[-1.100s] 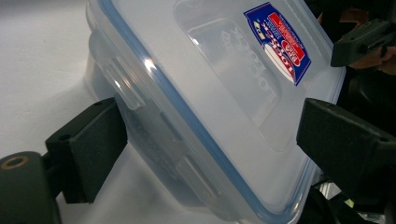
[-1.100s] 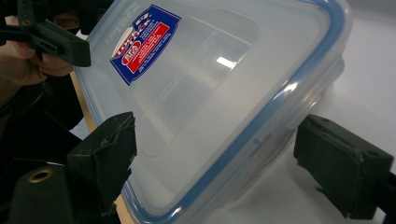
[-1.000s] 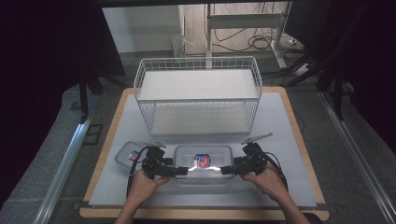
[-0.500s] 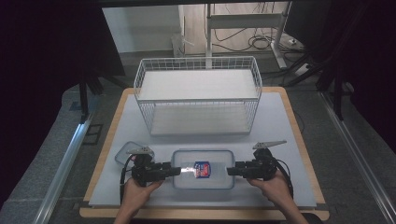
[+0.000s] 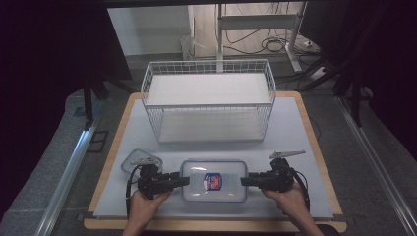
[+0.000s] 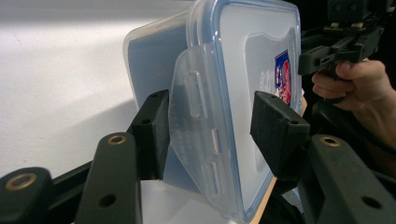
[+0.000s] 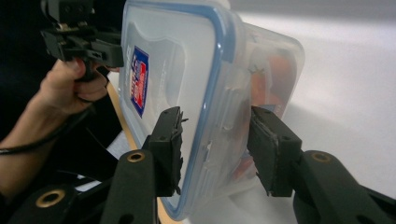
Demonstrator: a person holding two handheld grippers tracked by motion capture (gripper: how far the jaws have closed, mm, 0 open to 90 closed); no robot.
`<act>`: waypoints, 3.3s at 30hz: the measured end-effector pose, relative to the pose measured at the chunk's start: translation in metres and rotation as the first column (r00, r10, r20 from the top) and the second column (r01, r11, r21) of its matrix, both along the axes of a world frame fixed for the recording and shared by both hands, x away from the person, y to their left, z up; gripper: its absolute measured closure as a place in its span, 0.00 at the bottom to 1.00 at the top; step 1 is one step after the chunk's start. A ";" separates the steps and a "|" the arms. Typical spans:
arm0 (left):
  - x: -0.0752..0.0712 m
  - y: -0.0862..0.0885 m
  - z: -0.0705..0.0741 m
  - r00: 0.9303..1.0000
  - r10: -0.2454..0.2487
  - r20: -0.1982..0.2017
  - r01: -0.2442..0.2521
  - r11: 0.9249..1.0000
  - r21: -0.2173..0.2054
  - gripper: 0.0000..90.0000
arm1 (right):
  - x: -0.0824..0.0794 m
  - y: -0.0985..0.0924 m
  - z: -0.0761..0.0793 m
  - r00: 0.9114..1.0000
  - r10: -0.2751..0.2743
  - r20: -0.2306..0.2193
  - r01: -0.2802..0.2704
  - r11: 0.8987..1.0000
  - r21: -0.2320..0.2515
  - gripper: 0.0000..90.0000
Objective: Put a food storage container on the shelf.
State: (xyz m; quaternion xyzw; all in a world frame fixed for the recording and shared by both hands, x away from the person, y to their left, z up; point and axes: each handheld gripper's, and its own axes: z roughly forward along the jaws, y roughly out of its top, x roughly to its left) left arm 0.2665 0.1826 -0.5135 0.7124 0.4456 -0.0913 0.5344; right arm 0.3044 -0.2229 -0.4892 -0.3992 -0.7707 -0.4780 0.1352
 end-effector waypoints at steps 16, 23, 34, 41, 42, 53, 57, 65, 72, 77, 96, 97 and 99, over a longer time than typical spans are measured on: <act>-0.002 -0.001 0.021 0.998 0.036 0.050 -0.037 0.999 0.013 0.55 | -0.003 0.003 0.017 0.995 -0.016 0.101 0.017 1.000 -0.003 0.63; 0.001 -0.003 0.036 0.995 0.041 0.087 -0.044 0.999 0.031 0.55 | 0.001 0.004 0.030 0.988 -0.027 0.155 0.028 1.000 -0.006 0.62; 0.013 -0.003 0.070 0.988 0.049 0.144 -0.056 0.997 0.045 0.55 | 0.011 0.006 0.059 0.977 -0.037 0.210 0.037 0.999 0.006 0.62; 0.025 -0.001 0.094 0.982 0.059 0.179 -0.067 0.997 0.040 0.54 | 0.020 0.009 0.081 0.968 -0.053 0.247 0.051 0.999 0.013 0.61; 0.027 0.000 0.097 0.981 0.060 0.184 -0.068 0.997 0.037 0.54 | 0.022 0.010 0.084 0.966 -0.055 0.252 0.053 0.998 0.014 0.61; 0.052 0.003 0.125 0.977 0.077 0.198 -0.083 0.996 0.020 0.54 | 0.043 0.014 0.109 0.959 -0.080 0.272 0.076 0.997 0.027 0.61; 0.062 0.007 0.138 0.974 0.091 0.206 -0.093 0.996 0.000 0.54 | 0.053 0.017 0.122 0.956 -0.091 0.281 0.083 0.996 0.039 0.61; 0.084 0.012 0.160 0.972 0.106 0.208 -0.106 0.994 -0.013 0.54 | 0.073 0.023 0.144 0.950 -0.109 0.292 0.096 0.994 0.060 0.61; 0.104 0.018 0.175 0.971 0.133 0.200 -0.127 0.991 -0.042 0.54 | 0.092 0.029 0.161 0.947 -0.122 0.298 0.108 0.992 0.065 0.61; 0.116 0.021 0.183 0.971 0.148 0.190 -0.141 0.989 -0.049 0.54 | 0.108 0.033 0.171 0.946 -0.123 0.301 0.107 0.992 0.068 0.60; 0.161 0.023 0.199 0.974 0.189 0.127 -0.180 0.981 -0.075 0.54 | 0.158 0.036 0.193 0.942 -0.213 0.260 0.183 0.974 0.136 0.70; 0.162 0.023 0.198 0.972 0.194 0.130 -0.185 0.979 -0.082 0.54 | 0.161 0.035 0.194 0.943 -0.210 0.257 0.178 0.974 0.142 0.70; 0.164 0.025 0.194 0.971 0.211 0.115 -0.200 0.974 -0.103 0.54 | 0.163 0.035 0.194 0.947 -0.208 0.245 0.177 0.974 0.142 0.71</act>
